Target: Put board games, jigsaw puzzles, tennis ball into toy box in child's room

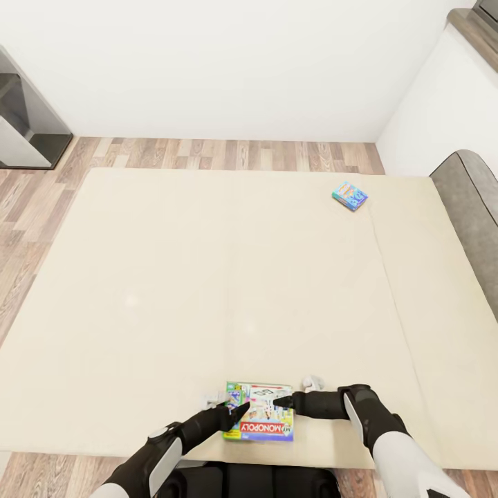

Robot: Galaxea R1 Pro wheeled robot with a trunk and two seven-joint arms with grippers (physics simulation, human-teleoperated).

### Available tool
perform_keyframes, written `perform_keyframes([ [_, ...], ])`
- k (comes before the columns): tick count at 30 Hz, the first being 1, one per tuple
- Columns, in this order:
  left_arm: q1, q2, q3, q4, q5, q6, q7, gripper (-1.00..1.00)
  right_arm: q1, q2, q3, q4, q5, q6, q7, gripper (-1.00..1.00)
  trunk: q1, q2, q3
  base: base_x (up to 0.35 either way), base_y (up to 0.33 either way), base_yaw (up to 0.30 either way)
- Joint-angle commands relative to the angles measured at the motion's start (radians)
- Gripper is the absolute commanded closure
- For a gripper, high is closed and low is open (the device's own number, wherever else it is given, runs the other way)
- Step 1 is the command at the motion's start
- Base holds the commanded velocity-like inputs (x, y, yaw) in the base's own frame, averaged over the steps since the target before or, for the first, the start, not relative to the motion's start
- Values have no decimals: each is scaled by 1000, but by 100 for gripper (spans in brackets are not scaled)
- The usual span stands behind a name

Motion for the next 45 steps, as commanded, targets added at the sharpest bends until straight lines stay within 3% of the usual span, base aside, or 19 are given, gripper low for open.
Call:
perform_keyframes([
  [1, 1, 3, -10, -2, 11, -1, -3, 100, -2, 1, -13, -6, 16, -11, -83, -100, 0, -1, -1, 0, 0, 0],
  [8, 9, 18, 19, -7, 40, -2, -34, 100, 4, 0, -11, -60, 16, -11, -79, -100, 0, -1, -1, 0, 0, 0],
  [17, 11, 25, 26, -8, 46, -2, -55, 100, 15, 0, -6, -140, 26, -12, 18, -100, 0, -1, -1, 0, 0, 0],
  [32, 11, 29, 29, -8, 49, 0, -58, 100, 23, -2, -5, -201, 29, -11, 57, -100, 0, -1, -1, 0, 0, 0],
  [36, 11, 31, 41, -8, 68, 12, -58, 100, 25, -3, -5, -232, 30, -9, 74, -100, 0, -1, -1, 0, 0, 0],
  [41, 8, 32, 68, -9, 110, 74, -59, 100, 36, -4, -5, -298, 30, -5, 110, -100, 0, -1, -1, 0, 0, 0],
  [45, 8, 32, 83, -36, 131, 119, -58, 100, 61, -19, -5, -401, 30, 4, 135, -100, 0, -1, -1, 0, 0, 0],
])
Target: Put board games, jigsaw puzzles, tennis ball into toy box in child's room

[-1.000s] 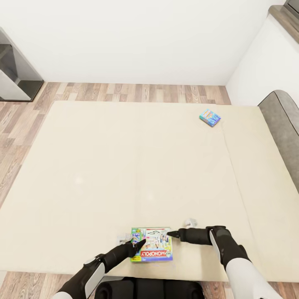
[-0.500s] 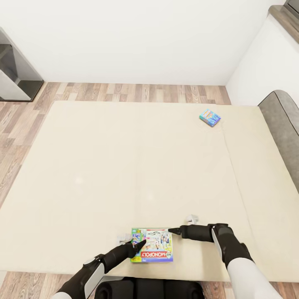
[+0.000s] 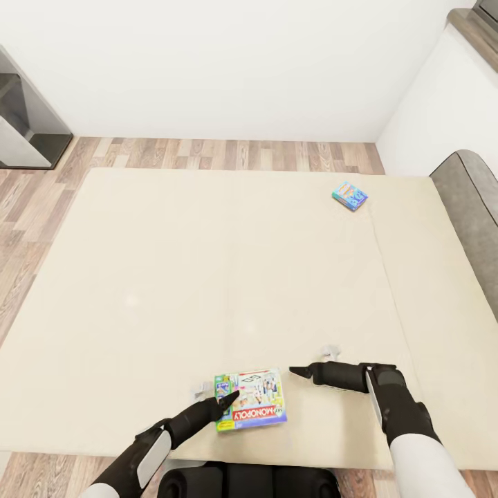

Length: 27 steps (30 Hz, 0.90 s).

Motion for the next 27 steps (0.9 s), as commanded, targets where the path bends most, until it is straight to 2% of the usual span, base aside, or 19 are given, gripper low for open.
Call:
perform_keyframes([
  [1, 0, 0, -3, -1, 8, 10, -1, 100, 0, 1, -5, -2, 8, 7, 8, -100, 0, -1, -1, 0, 0, 0],
  [4, 8, 1, 4, -56, 17, 35, 2, 100, 21, -8, -6, -90, 7, 25, 21, -100, 0, -1, -1, 0, 0, 0],
  [9, 21, 1, 20, -132, 20, 80, 11, 100, 38, -16, -10, -172, 7, 52, 32, -100, 0, -1, -1, 0, 0, 0],
  [13, 32, 2, 73, -251, 21, 152, 67, 100, 51, -45, -13, -254, 2, 82, 52, -100, 0, -1, -1, 0, 0, 0],
  [14, 32, 2, 73, -251, 21, 152, 67, 100, 51, -45, -13, -254, 2, 82, 52, -100, 0, -1, -1, 0, 0, 0],
  [19, 49, 1, 124, -350, 23, 194, 171, 100, 57, -105, -21, -309, -4, 119, 116, -100, 0, -1, -1, 0, 0, 0],
  [20, 49, 1, 124, -350, 23, 194, 171, 100, 57, -105, -21, -309, -4, 119, 116, -100, 0, -1, -1, 0, 0, 0],
  [23, 56, 1, 138, -381, 25, 208, 208, 100, 56, -144, -36, -324, -5, 145, 151, -100, 0, -1, -1, 0, 0, 0],
  [24, 56, 1, 138, -381, 25, 208, 208, 100, 56, -144, -36, -324, -5, 145, 151, -100, 0, -1, -1, 0, 0, 0],
  [27, 61, -1, 146, -423, 27, 229, 233, 100, 55, -170, -51, -332, -6, 164, 170, -100, 0, -1, -1, 0, 0, 0],
])
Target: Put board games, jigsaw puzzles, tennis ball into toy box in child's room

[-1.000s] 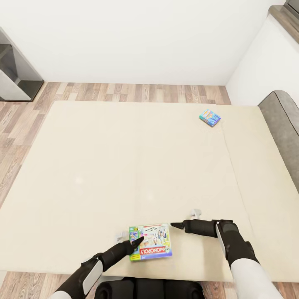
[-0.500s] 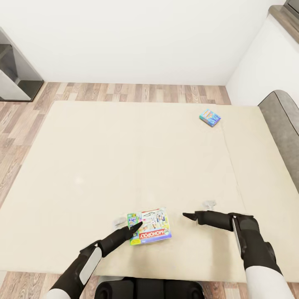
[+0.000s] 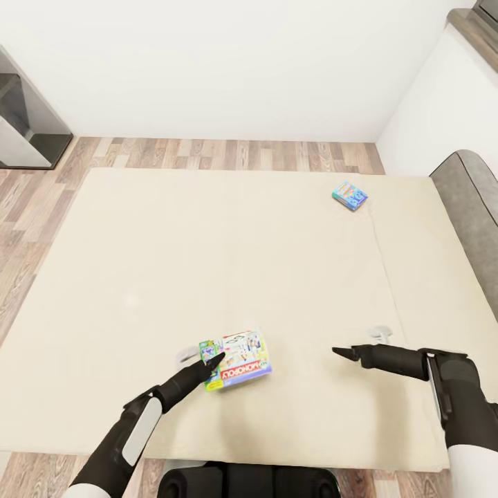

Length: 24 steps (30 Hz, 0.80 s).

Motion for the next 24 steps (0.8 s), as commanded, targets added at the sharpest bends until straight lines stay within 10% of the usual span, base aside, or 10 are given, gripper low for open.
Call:
perform_keyframes([
  [1, 0, 0, 0, -1, 8, 9, 1, 100, -1, 0, -2, -1, 9, 7, 10, -100, 0, -1, -1, 0, 0, 0],
  [11, 90, -12, 9, -227, 11, 159, 184, 100, -2, -18, -15, -9, 9, 23, 27, -100, 0, -1, -1, 0, 0, 0],
  [24, 247, -41, 3, -548, 50, 200, 458, 100, -1, -13, -13, -13, 13, 27, 29, -100, 0, -1, -1, 0, 0, 0],
])
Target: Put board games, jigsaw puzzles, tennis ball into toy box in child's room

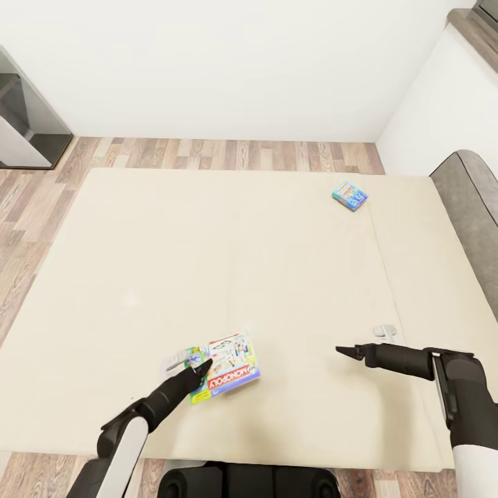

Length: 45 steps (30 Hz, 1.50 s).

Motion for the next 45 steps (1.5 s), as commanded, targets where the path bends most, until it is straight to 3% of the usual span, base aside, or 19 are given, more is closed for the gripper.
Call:
perform_keyframes([
  [1, 7, -2, 0, -14, 10, 6, 21, 100, -1, 1, -1, -1, 11, 7, 10, -100, 0, -1, -1, 0, 0, 0],
  [20, 27, -34, -59, -61, 30, 10, 131, 100, -2, -8, 0, -1, 18, 7, 11, -100, 0, -1, -1, 0, 0, 0],
  [29, 28, -49, -65, -63, 34, 10, 140, 100, 0, -10, 2, -1, 17, 0, 12, -100, 0, -1, -1, 0, 0, 0],
  [45, 28, -54, -67, -63, 34, 10, 140, 100, 2, -10, 1, -11, 17, -1, 12, -100, 0, -1, -1, 0, 0, 0],
])
